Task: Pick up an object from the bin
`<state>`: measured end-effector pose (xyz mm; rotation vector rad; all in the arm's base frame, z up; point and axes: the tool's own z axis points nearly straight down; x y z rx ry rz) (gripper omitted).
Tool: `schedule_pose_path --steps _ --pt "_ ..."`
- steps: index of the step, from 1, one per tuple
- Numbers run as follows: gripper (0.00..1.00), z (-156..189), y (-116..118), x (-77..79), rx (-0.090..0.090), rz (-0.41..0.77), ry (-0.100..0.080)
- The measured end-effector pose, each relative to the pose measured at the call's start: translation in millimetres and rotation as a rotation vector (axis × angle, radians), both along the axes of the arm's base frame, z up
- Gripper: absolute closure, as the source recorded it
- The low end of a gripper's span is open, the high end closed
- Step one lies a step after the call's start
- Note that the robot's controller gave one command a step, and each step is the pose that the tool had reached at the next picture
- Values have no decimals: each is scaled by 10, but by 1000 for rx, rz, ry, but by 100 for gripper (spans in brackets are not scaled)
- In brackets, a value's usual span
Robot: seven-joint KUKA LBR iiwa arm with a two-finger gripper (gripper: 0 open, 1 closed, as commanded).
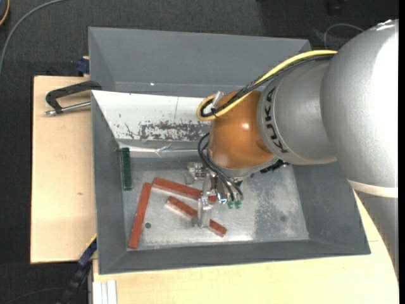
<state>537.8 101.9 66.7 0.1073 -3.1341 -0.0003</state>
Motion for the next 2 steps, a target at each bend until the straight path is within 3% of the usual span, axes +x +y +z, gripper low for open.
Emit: schedule_pose_path --steps 1,2 --pt "0 46 0 13 1 -1 -6" --pt "0 41 62 -234 1 47 -4"
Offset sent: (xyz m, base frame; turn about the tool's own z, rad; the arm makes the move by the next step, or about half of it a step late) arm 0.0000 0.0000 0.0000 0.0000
